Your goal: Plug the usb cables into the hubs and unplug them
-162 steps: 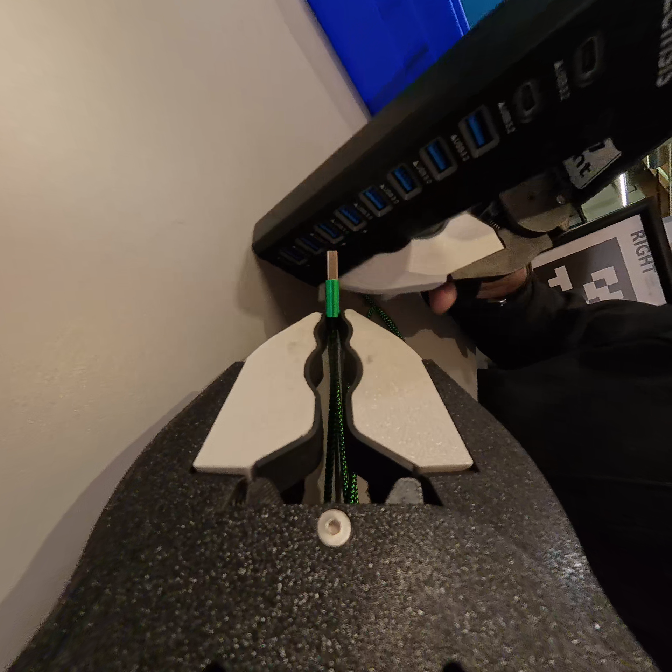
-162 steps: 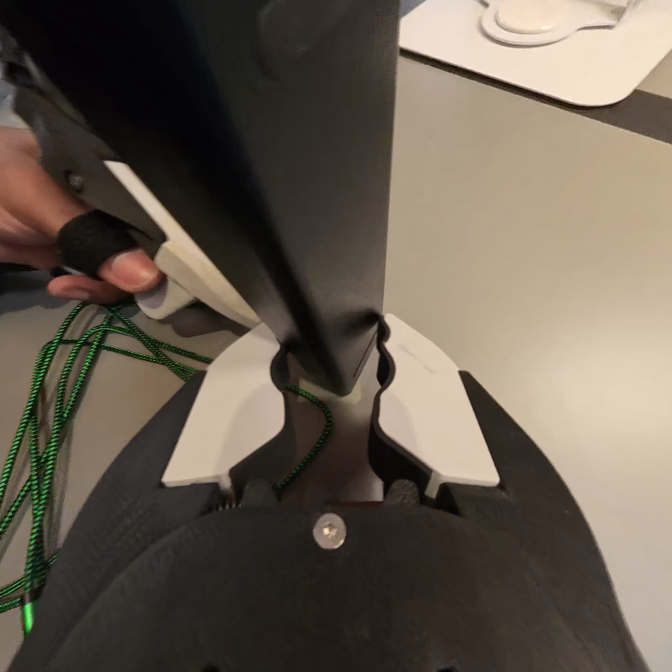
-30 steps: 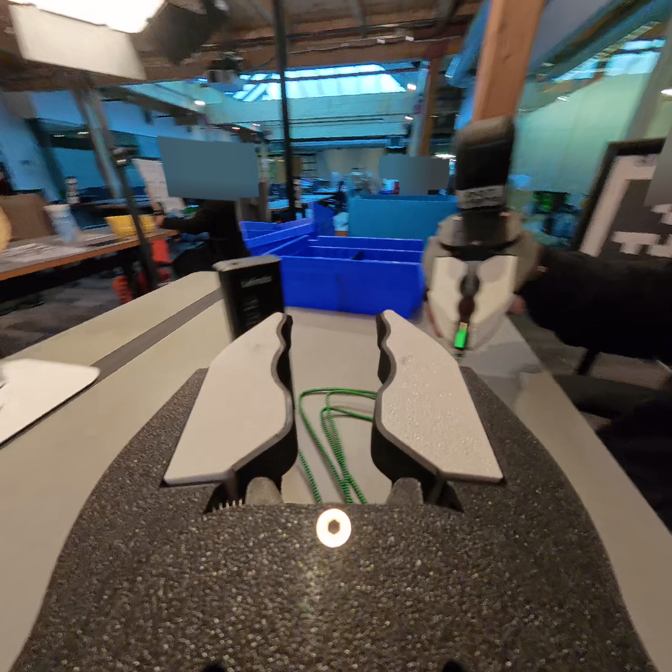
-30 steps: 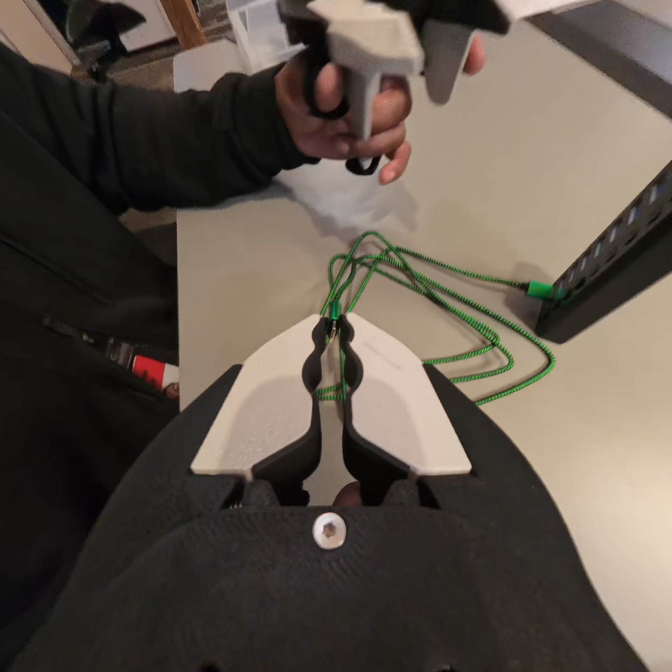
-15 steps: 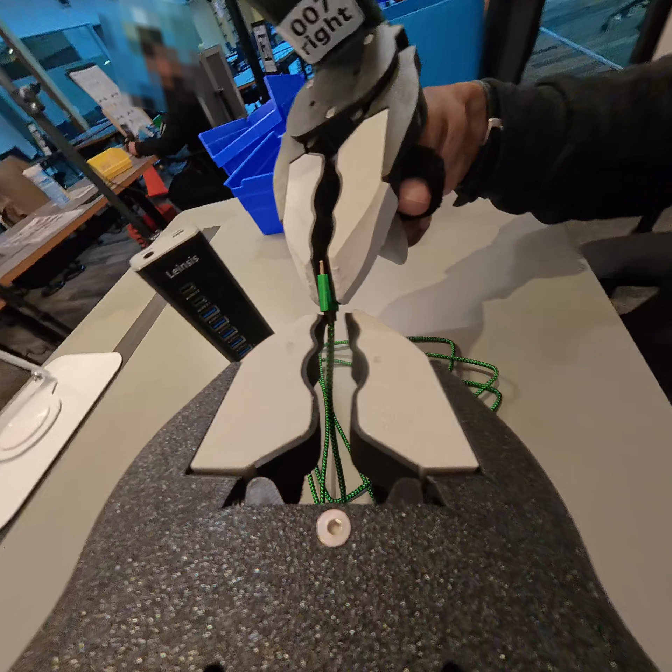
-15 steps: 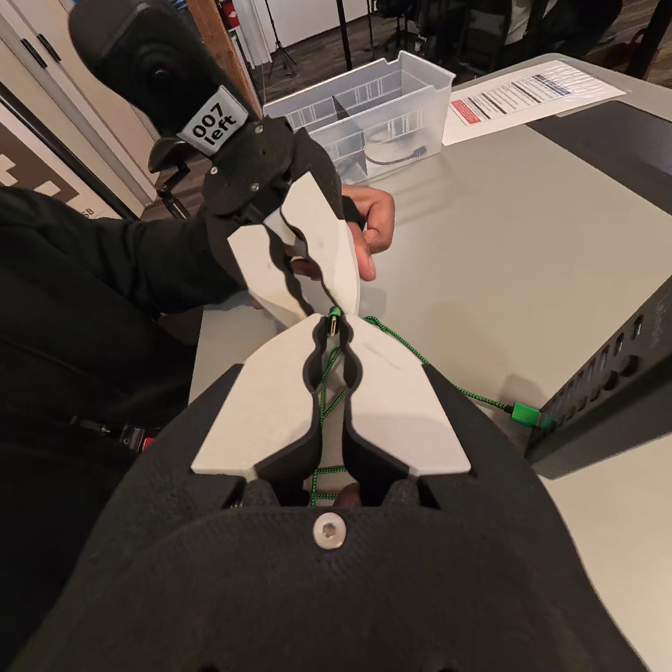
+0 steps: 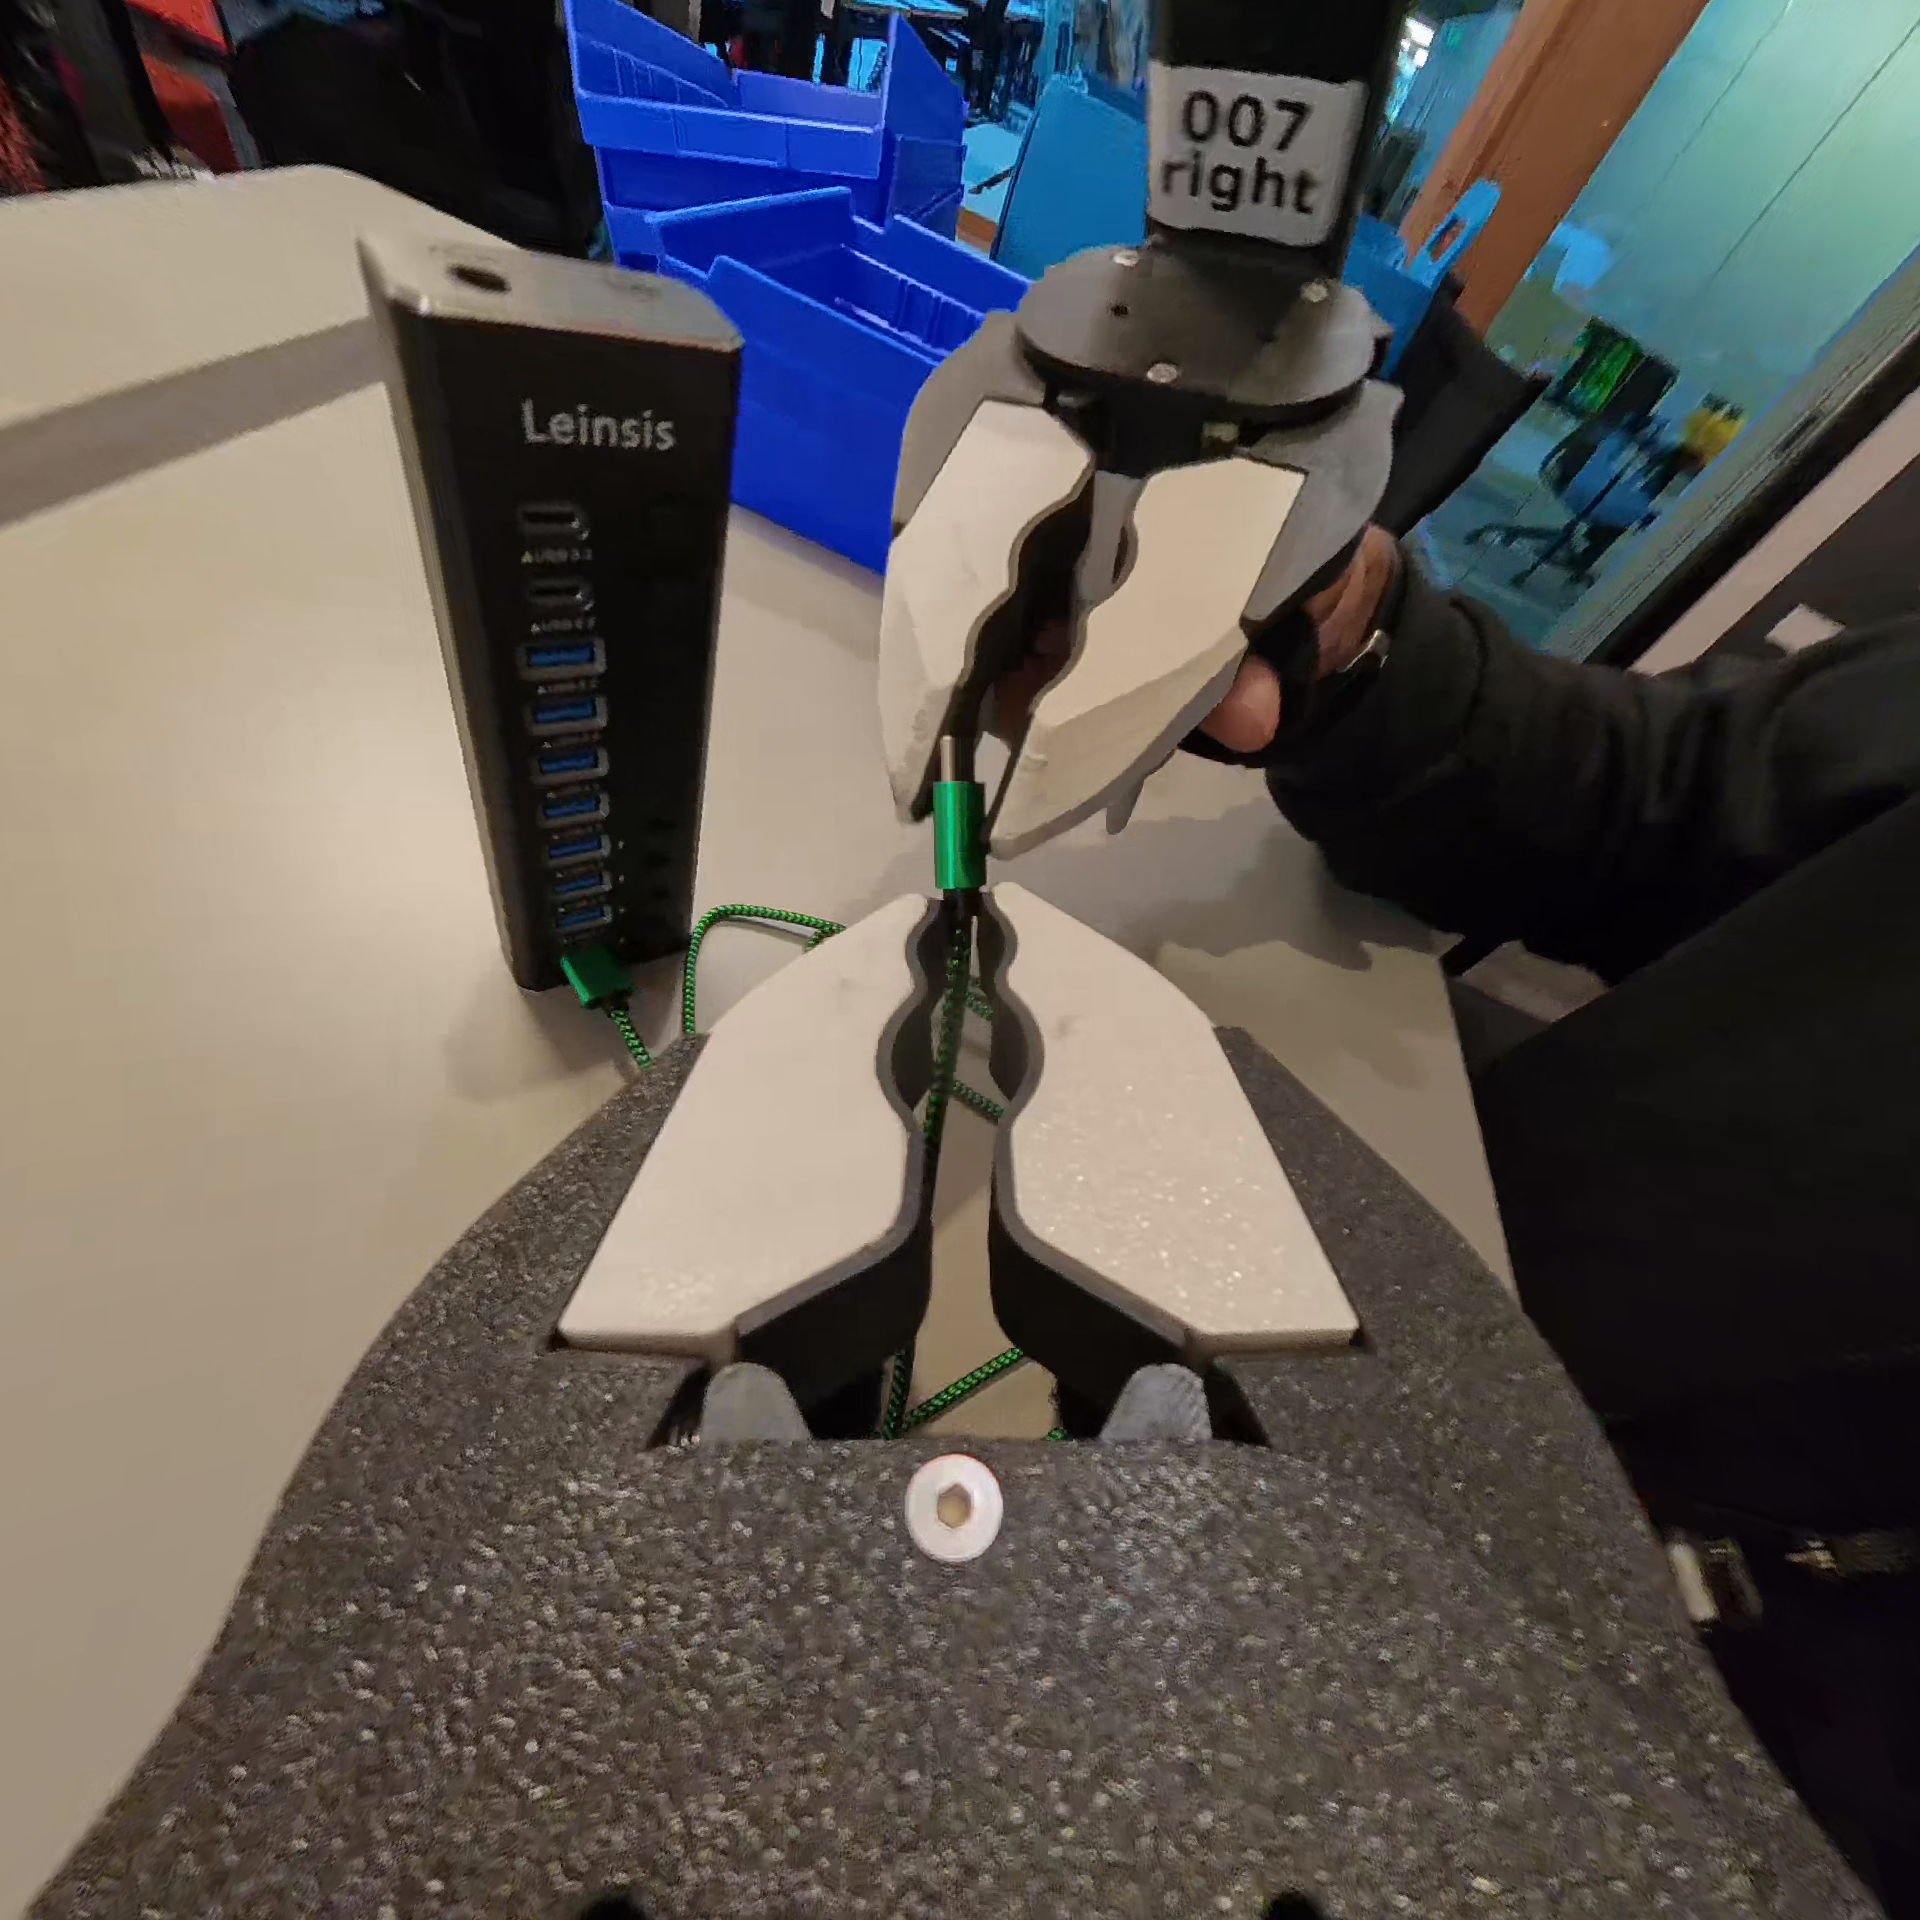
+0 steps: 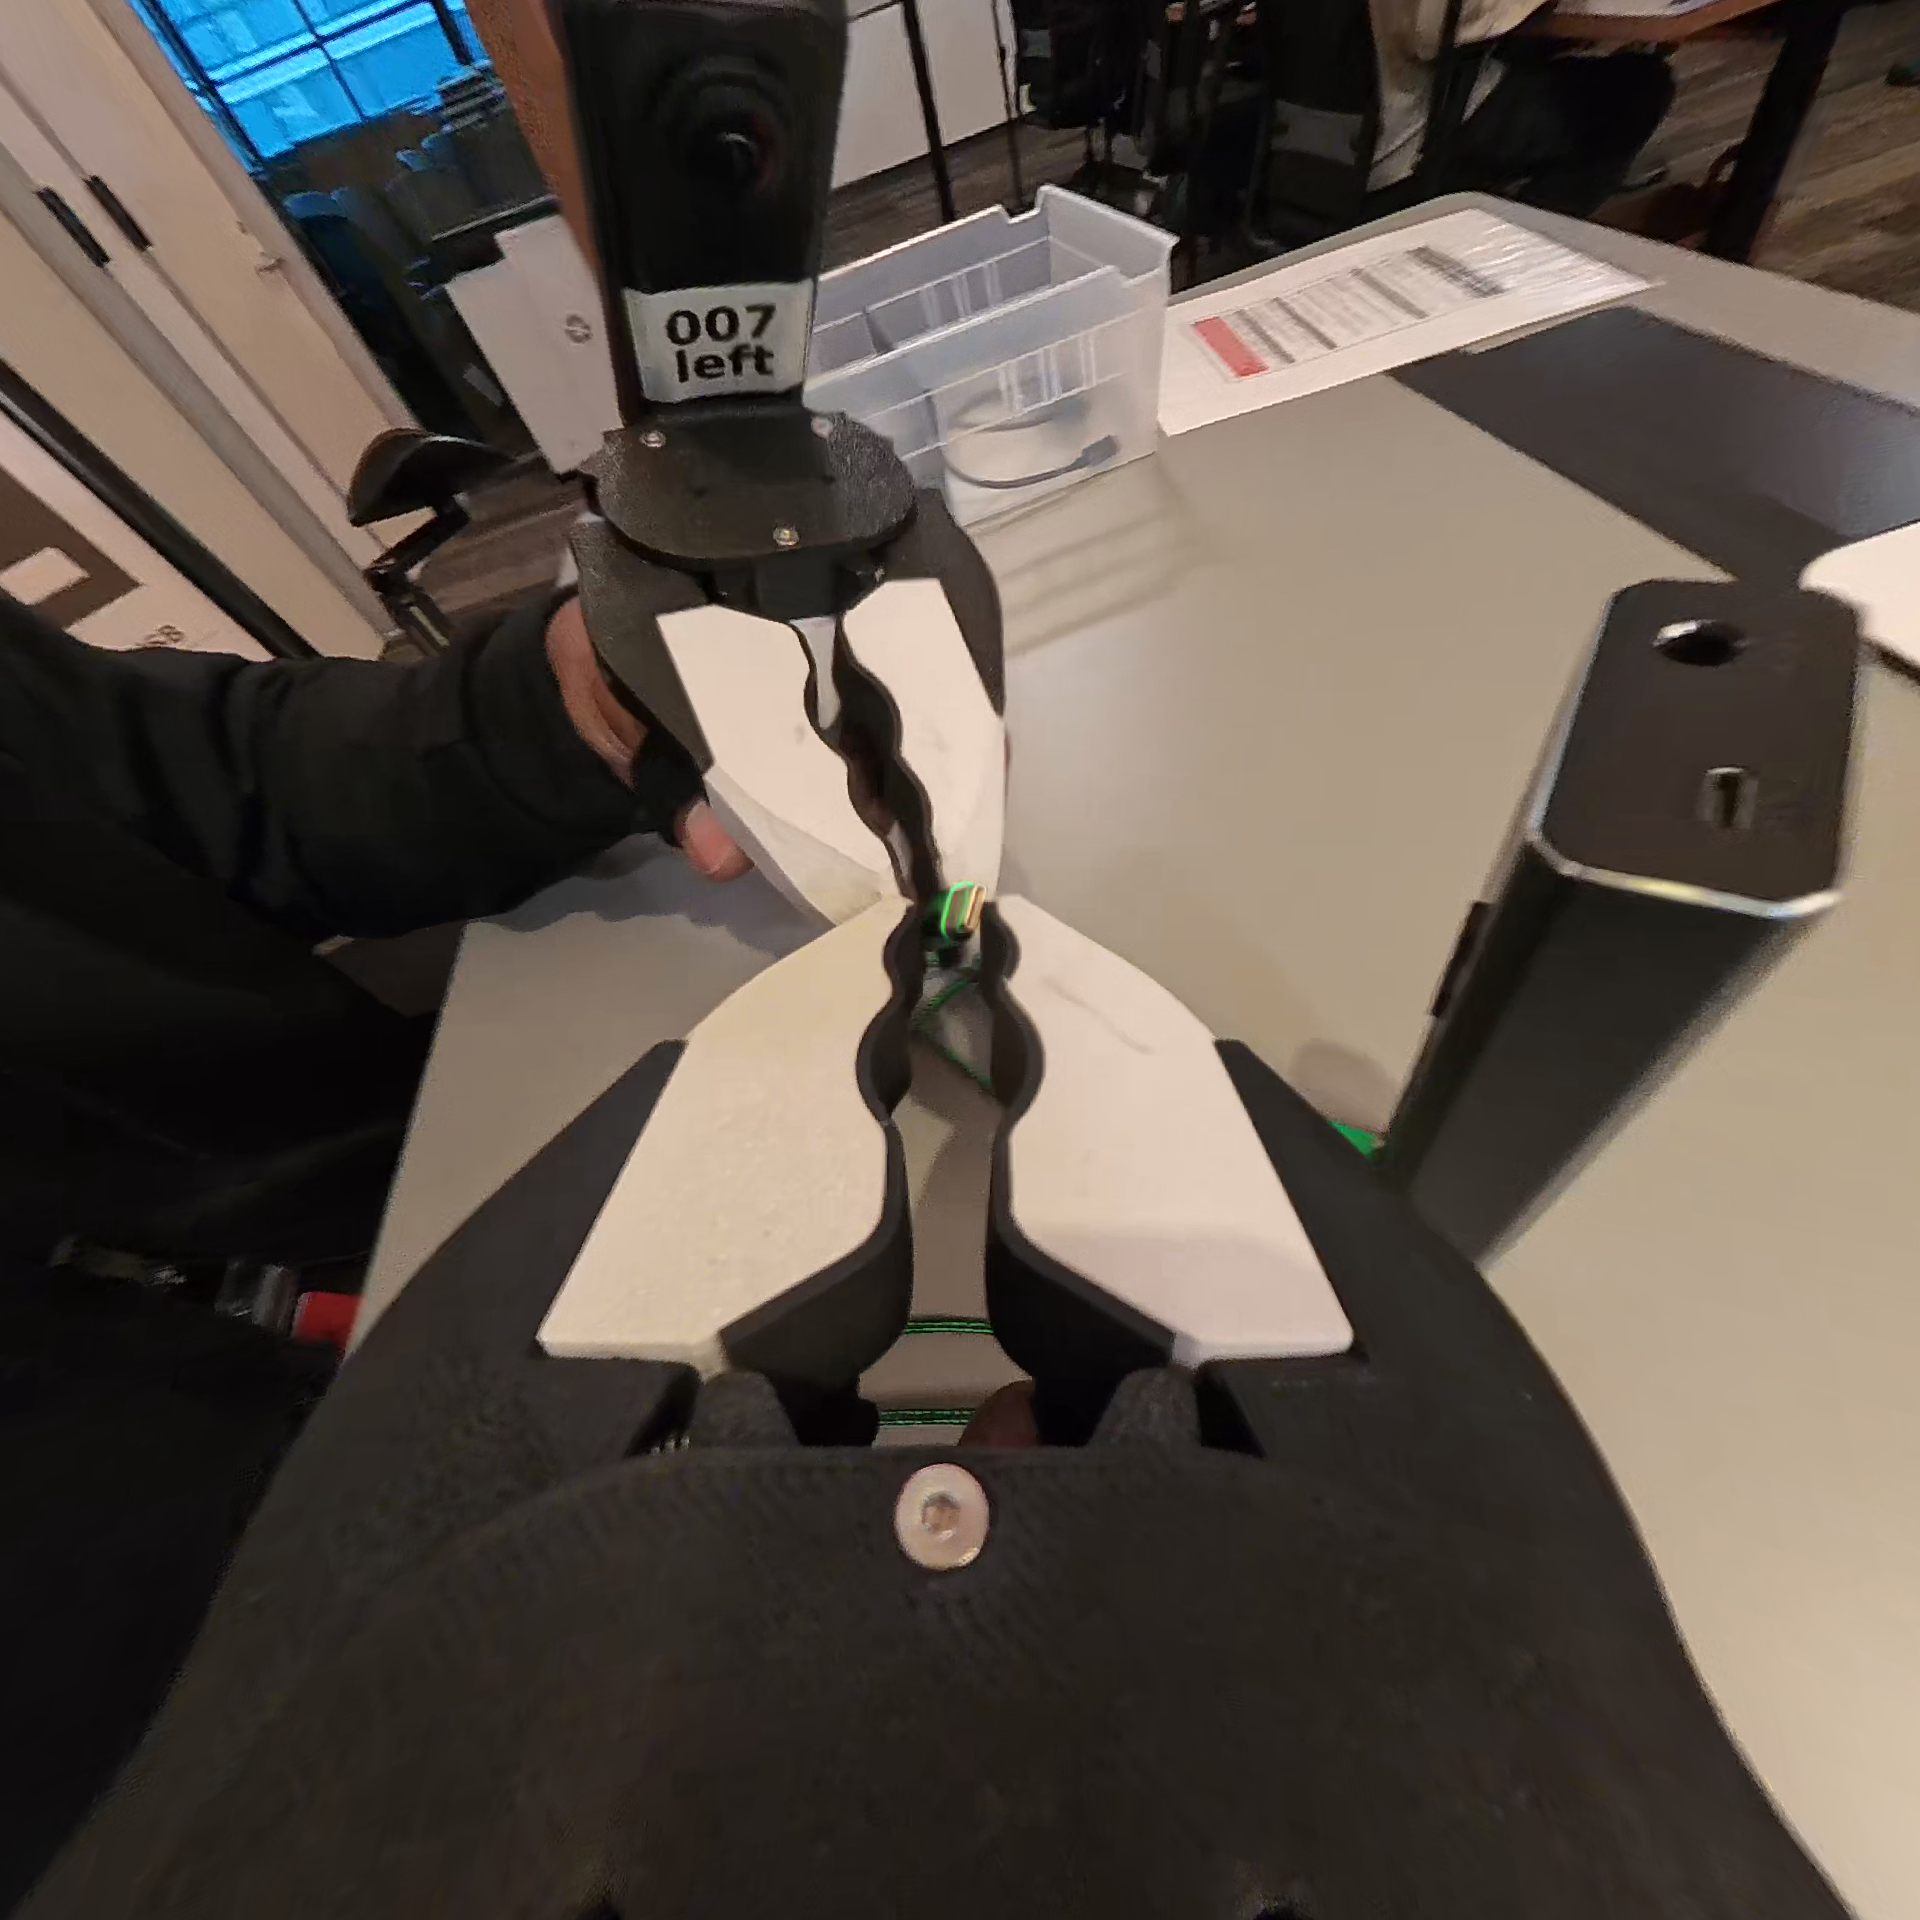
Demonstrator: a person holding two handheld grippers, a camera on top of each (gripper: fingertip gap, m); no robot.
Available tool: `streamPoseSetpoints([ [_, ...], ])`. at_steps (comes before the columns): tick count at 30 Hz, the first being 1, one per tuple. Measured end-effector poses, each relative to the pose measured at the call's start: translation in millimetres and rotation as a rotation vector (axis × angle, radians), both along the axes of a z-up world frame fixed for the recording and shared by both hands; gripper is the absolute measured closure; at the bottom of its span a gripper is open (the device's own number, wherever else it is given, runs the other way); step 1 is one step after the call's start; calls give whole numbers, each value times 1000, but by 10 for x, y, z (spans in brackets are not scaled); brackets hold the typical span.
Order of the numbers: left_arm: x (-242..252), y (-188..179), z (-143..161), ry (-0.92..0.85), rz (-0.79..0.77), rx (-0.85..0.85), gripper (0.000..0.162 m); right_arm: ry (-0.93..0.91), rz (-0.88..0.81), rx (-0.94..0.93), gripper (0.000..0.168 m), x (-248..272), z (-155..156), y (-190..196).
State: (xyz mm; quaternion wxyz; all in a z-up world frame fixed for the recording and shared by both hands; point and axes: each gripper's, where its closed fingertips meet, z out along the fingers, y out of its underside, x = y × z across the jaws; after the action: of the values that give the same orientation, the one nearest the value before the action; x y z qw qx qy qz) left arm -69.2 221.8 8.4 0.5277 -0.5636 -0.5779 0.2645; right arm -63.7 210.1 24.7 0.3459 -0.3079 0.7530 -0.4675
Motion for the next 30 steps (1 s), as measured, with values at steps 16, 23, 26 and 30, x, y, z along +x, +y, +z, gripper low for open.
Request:
streamPoseSetpoints([
  [16,-336,-500,-37,31,38,617,158,211,-409,-300,110,-793,-149,-477],
  [23,-375,-531,-57,1,33,635,158,226,-406,-284,107,-709,-290,-656],
  [26,-370,-521,-21,-4,18,632,158,262,-425,-298,118,-702,-312,-700],
  [30,-353,-481,4,-12,-5,632,158,304,-435,-341,136,-688,-309,-707],
])
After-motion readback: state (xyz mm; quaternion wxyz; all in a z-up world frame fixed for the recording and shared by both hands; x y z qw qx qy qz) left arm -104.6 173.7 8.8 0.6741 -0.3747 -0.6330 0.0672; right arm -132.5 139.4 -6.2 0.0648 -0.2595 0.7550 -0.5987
